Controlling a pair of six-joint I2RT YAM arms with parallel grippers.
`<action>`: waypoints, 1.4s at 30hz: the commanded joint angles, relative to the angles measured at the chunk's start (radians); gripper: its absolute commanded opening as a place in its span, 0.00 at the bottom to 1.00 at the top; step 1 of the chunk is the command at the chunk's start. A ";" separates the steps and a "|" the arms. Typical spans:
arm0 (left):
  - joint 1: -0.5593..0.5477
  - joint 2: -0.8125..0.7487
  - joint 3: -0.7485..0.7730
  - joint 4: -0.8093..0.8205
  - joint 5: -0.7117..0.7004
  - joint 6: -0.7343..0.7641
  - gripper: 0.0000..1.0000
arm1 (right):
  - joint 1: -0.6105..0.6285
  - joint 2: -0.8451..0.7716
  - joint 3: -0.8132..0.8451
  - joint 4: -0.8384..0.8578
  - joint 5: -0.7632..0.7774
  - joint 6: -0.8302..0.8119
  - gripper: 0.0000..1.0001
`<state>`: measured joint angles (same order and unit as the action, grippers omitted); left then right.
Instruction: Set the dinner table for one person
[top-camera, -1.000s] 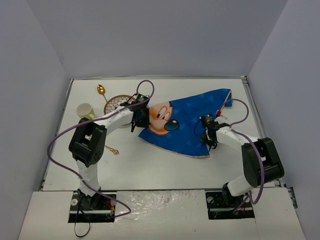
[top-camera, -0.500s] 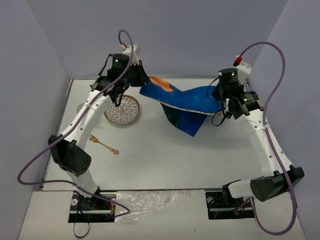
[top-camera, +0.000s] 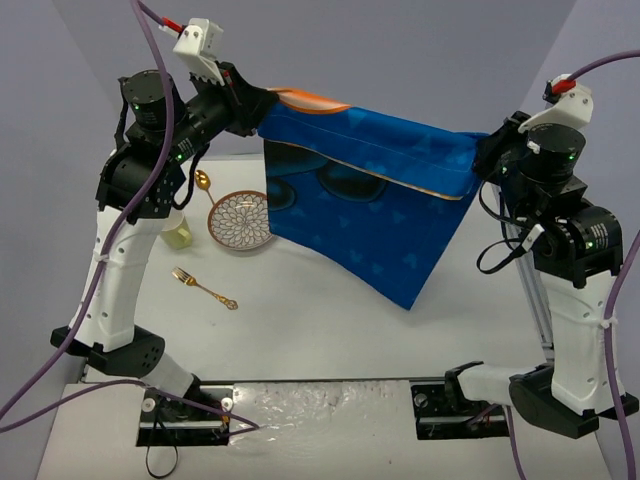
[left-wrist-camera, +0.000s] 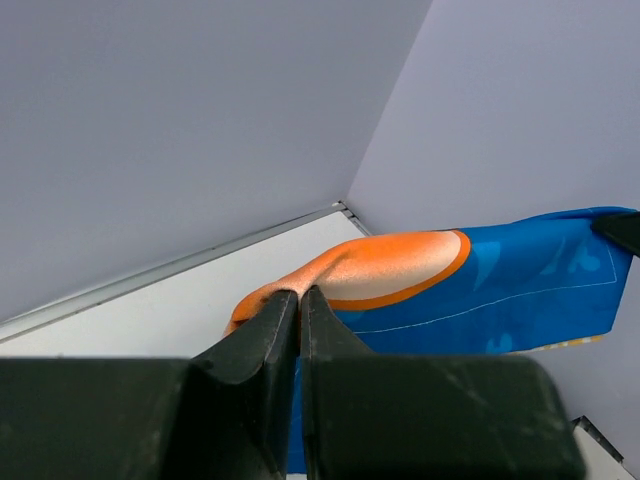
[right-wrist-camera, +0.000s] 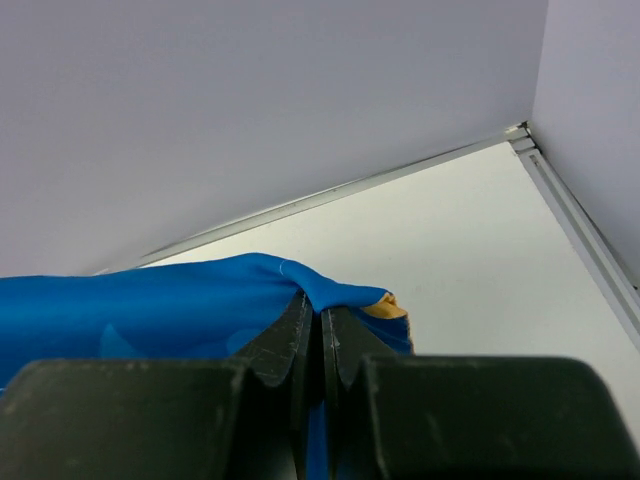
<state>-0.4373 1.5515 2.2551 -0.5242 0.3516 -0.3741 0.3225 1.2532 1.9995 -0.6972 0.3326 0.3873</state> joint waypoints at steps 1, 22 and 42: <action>0.015 -0.078 -0.001 0.030 -0.027 0.025 0.00 | -0.005 -0.037 0.041 0.016 -0.052 -0.025 0.00; 0.063 0.425 0.419 0.044 0.188 -0.092 0.00 | -0.178 0.274 0.127 0.197 -0.125 -0.160 0.00; 0.100 0.161 -0.537 0.742 0.415 -0.274 0.00 | -0.165 -0.154 -0.766 0.623 -0.213 -0.277 0.00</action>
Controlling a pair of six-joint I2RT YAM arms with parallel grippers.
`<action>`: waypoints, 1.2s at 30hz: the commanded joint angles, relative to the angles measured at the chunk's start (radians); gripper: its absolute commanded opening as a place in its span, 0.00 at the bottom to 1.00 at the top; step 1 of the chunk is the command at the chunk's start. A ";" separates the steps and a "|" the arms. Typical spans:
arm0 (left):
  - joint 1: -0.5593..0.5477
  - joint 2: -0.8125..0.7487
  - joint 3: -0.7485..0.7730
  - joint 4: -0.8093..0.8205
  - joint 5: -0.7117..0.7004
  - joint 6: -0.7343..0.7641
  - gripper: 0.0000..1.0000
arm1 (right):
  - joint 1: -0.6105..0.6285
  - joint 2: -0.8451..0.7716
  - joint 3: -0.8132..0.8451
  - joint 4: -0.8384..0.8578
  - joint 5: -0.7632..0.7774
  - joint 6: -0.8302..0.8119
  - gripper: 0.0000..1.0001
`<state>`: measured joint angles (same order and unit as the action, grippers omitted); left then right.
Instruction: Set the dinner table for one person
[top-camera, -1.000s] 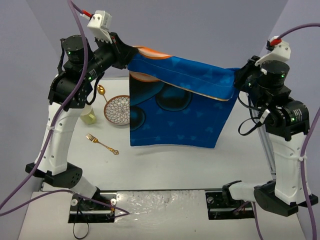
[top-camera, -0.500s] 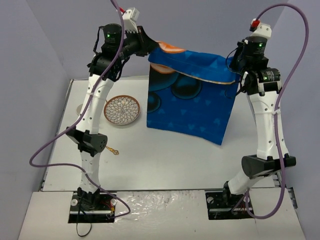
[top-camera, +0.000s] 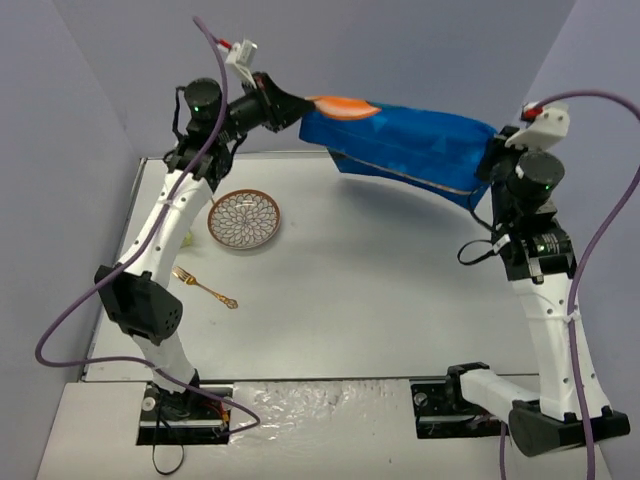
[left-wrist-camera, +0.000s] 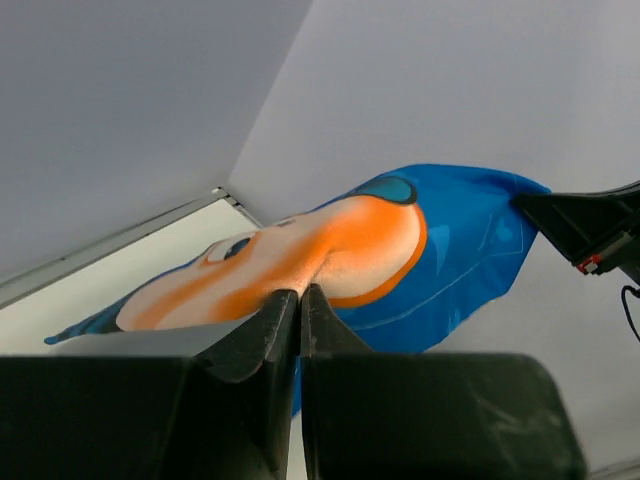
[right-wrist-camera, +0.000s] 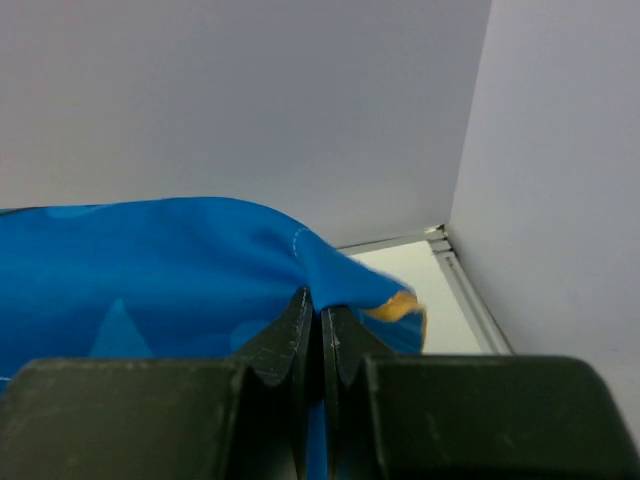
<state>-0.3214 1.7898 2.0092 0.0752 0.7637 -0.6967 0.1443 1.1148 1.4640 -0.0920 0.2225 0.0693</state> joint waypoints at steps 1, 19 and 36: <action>-0.022 -0.091 -0.371 0.134 -0.008 0.068 0.00 | 0.021 -0.028 -0.294 0.000 -0.127 0.072 0.00; -0.059 -0.270 -0.882 -0.435 -0.378 0.325 0.00 | 0.381 0.074 -0.706 -0.273 -0.279 0.564 0.00; -0.059 -0.319 -0.917 -0.558 -0.607 0.286 0.51 | 0.424 0.170 -0.542 -0.445 -0.136 0.577 0.71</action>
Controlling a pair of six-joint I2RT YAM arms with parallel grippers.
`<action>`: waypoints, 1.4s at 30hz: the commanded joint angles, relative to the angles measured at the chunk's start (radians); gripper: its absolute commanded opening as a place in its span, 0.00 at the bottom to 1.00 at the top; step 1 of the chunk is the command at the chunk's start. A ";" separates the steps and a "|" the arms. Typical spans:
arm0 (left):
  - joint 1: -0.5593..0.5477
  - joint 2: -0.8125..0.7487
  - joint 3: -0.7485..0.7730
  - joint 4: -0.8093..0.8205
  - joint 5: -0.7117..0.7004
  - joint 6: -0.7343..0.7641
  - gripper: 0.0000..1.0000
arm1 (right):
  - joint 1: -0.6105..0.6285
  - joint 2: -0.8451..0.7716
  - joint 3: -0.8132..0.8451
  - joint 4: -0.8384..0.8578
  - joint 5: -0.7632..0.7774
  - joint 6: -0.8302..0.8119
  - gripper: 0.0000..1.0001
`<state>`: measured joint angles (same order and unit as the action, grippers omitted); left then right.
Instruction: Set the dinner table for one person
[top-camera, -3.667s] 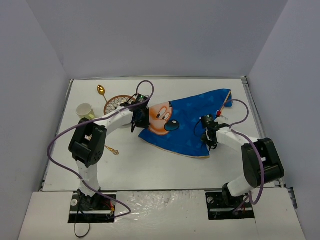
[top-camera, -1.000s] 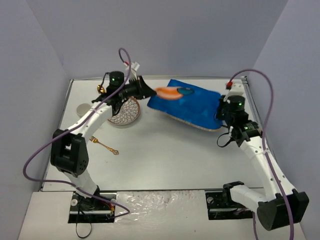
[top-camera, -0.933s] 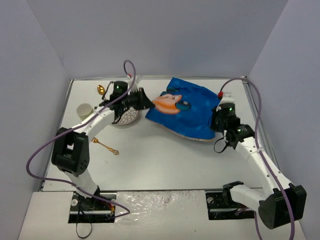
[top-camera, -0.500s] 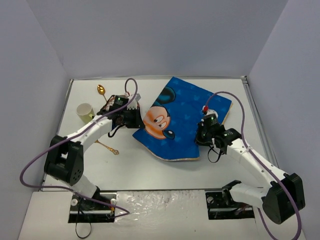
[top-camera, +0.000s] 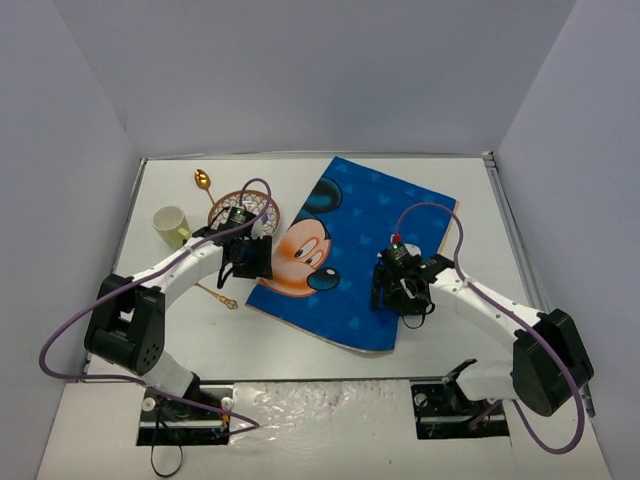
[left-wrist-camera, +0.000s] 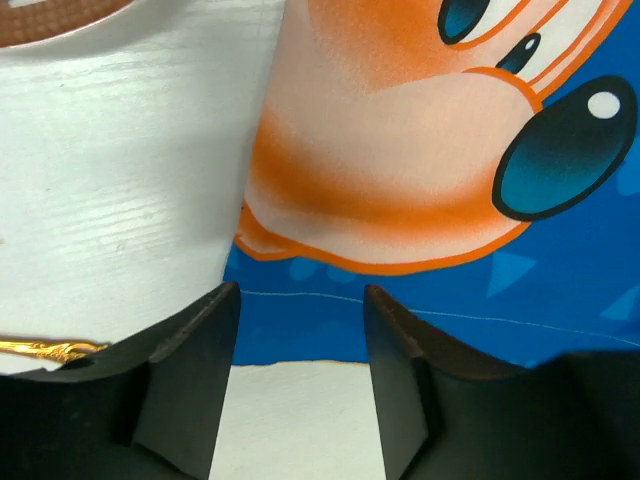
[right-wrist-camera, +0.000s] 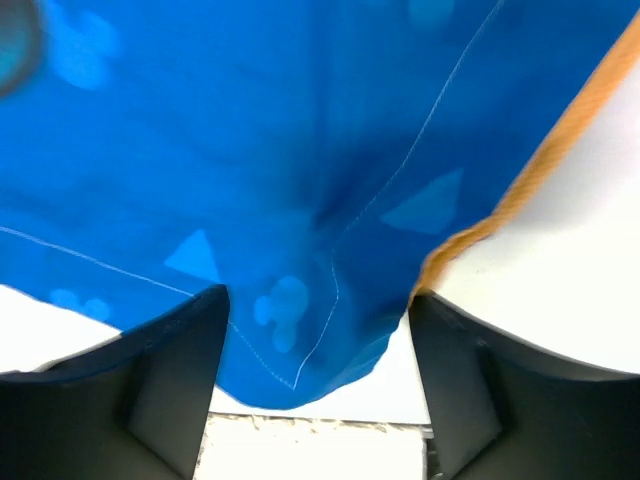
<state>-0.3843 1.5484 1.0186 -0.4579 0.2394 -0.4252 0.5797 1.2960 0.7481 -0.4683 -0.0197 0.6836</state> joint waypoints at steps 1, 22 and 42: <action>0.004 -0.088 0.088 -0.033 -0.092 0.018 0.57 | -0.027 -0.005 0.210 -0.077 0.114 -0.071 0.73; -0.198 0.069 0.105 0.141 -0.206 -0.093 0.87 | -0.589 0.632 0.855 0.184 0.099 -0.387 0.64; -0.188 0.312 0.149 0.128 -0.296 -0.116 0.86 | -0.663 0.844 0.712 0.381 0.331 -0.323 0.28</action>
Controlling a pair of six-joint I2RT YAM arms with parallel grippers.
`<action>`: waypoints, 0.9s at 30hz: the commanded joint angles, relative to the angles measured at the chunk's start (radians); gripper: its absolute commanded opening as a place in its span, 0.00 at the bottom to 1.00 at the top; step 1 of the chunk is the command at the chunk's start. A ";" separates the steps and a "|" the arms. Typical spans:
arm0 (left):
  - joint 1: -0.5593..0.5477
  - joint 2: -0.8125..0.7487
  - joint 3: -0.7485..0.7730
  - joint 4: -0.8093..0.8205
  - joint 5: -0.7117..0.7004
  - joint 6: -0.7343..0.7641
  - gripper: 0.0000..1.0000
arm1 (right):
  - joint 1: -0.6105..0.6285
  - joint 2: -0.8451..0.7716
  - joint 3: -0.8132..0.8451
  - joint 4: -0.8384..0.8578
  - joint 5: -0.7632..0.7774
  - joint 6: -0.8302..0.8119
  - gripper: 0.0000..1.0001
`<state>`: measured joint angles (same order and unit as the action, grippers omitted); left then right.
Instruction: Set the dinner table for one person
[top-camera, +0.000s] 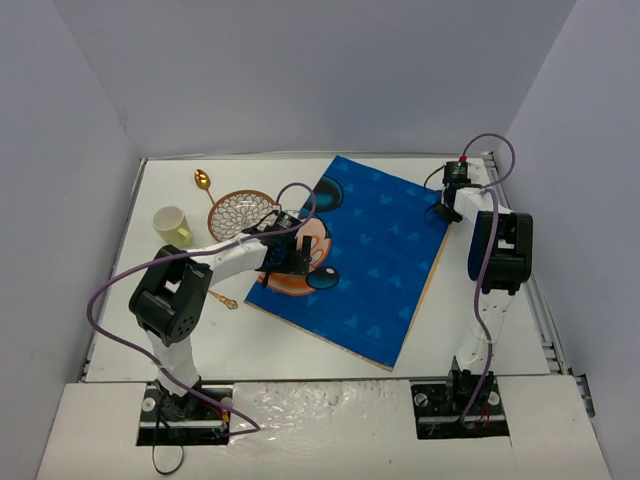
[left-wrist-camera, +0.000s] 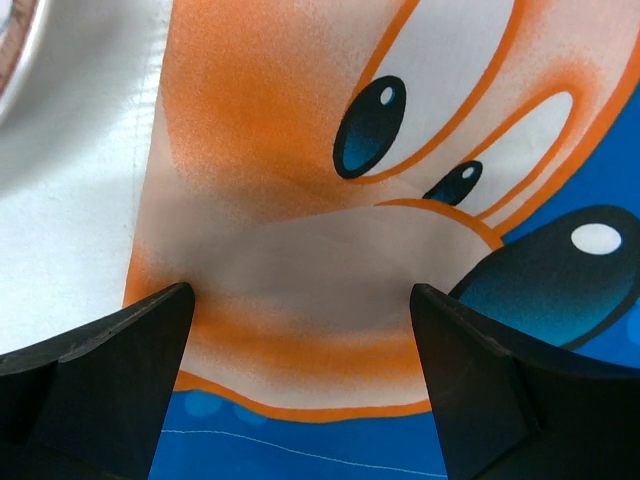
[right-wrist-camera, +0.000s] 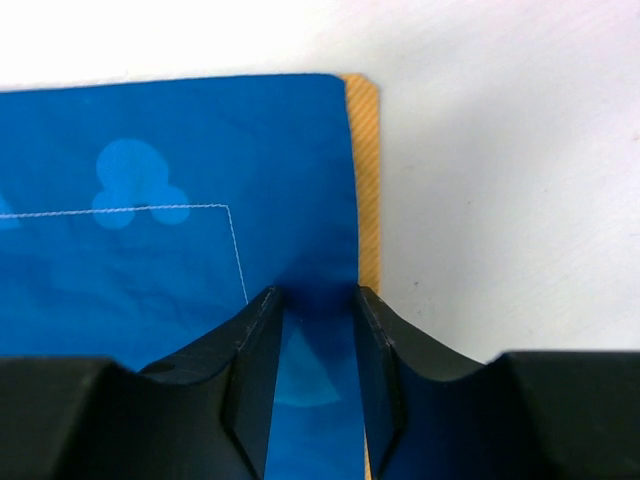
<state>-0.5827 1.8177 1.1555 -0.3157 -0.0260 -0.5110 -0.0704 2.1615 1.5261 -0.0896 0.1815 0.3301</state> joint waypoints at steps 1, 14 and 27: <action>0.012 0.046 0.014 -0.019 -0.032 -0.030 0.86 | -0.017 -0.025 -0.085 0.002 0.142 0.042 0.27; 0.026 -0.050 -0.021 -0.038 -0.042 -0.011 0.87 | -0.051 -0.098 -0.144 -0.013 0.122 0.093 0.27; 0.046 -0.101 -0.027 -0.008 -0.034 0.044 0.91 | -0.063 -0.136 -0.205 -0.048 0.141 0.144 0.27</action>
<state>-0.5458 1.7865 1.1200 -0.3171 -0.0525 -0.4936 -0.1092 2.0665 1.3598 -0.0138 0.2626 0.4553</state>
